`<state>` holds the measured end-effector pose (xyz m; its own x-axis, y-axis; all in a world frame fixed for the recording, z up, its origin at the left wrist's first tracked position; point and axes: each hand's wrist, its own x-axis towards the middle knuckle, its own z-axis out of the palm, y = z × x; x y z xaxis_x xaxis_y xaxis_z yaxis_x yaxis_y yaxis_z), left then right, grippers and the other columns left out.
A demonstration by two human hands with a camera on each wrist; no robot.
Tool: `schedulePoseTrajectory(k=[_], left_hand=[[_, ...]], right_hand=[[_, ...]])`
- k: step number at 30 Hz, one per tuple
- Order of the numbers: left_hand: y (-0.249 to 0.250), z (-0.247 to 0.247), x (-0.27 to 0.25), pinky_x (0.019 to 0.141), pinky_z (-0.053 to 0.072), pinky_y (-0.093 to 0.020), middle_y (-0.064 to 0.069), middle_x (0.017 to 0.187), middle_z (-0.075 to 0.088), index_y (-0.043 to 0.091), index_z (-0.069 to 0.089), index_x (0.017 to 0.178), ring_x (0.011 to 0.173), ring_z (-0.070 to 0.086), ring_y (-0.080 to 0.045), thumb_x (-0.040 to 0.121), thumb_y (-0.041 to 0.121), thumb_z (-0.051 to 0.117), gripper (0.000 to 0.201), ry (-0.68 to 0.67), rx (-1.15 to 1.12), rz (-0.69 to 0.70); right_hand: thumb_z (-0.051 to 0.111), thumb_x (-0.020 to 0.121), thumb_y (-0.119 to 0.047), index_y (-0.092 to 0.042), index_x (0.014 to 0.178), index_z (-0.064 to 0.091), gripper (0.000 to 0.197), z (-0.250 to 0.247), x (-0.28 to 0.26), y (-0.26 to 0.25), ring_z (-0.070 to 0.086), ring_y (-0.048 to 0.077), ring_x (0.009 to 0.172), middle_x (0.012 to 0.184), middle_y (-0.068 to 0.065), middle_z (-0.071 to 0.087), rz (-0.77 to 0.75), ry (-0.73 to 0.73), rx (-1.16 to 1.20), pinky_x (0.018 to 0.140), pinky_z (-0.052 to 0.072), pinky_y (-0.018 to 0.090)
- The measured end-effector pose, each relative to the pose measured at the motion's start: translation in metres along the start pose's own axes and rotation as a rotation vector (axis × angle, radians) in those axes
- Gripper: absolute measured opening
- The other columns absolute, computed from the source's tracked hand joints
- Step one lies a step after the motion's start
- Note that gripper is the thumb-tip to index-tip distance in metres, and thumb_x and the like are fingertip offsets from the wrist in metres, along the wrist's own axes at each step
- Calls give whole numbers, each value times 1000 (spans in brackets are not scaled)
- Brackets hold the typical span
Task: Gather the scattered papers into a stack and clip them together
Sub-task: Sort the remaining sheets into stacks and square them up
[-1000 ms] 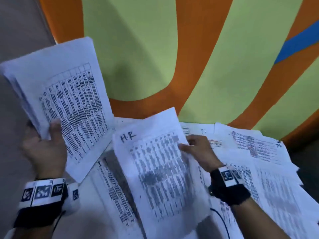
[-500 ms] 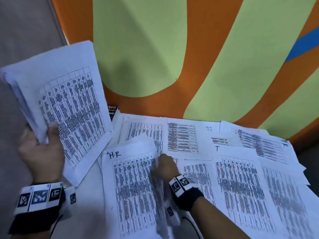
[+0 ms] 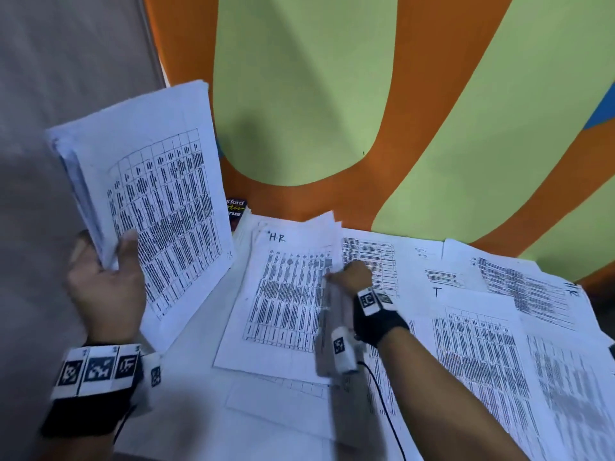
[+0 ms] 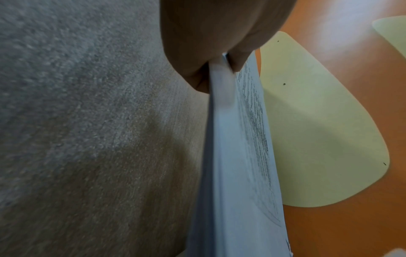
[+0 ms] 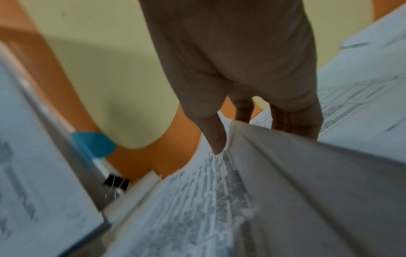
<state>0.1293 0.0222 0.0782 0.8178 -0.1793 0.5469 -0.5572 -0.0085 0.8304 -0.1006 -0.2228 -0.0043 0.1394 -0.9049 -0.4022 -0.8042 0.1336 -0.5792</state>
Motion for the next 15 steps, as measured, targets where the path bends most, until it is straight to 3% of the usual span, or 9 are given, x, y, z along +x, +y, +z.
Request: schedulePoseTrajectory(k=[2,4,6,8,10,12,13,15], left_hand=[[4,-1,-3,71,41,-24,-25,87,61,-8,59,94,72,53,-6,91,43,58,51,-27,-6,14],[5,-2,-5,71,40,-29,-28,88,61,-8,59,93,71,52,-9,92,42,59,49,-46,-18,17],[5,-3,-6,70,43,-30,-28,90,61,-5,60,96,73,56,-11,91,43,59,49,-41,-23,-6],[3,-4,-5,73,47,-34,-27,93,64,-5,62,100,82,61,-23,89,46,60,52,-21,-31,-45],[7,-6,-2,78,51,-33,-12,91,71,-1,64,99,88,65,-19,87,47,62,49,-10,-81,-132],[7,-4,5,72,50,-16,21,73,69,14,62,87,73,61,10,87,40,64,26,-25,-145,-264],[9,0,7,63,46,-8,23,63,64,20,57,78,60,55,15,87,38,65,21,-68,-168,-333],[8,12,7,57,44,-14,17,53,58,23,51,70,50,51,8,86,36,65,25,-206,-232,-445]], right_hand=[[80,68,-37,-3,115,52,65,14,-5,-10,56,32,113,118,18,57,55,78,-139,88,52,38],[76,77,-19,1,125,40,63,23,-11,-12,54,35,117,125,22,52,24,101,-81,92,50,42],[68,80,-5,3,123,39,53,25,-13,-6,60,36,109,120,23,58,-41,106,57,86,53,40],[70,77,-2,-1,120,44,50,17,-16,1,63,35,101,111,19,63,-87,180,134,75,52,35],[71,75,-4,-4,109,59,36,-3,-19,8,65,30,87,94,13,68,-190,189,179,68,46,29],[71,73,-5,-12,75,66,9,-28,-21,17,62,24,67,68,6,66,-305,139,237,64,50,32],[72,73,-5,-15,61,59,20,-42,-22,23,58,21,62,57,1,59,-321,131,270,62,48,33],[72,78,-4,-19,55,49,35,-68,-26,30,50,17,58,52,-3,51,-332,136,328,57,42,31]])
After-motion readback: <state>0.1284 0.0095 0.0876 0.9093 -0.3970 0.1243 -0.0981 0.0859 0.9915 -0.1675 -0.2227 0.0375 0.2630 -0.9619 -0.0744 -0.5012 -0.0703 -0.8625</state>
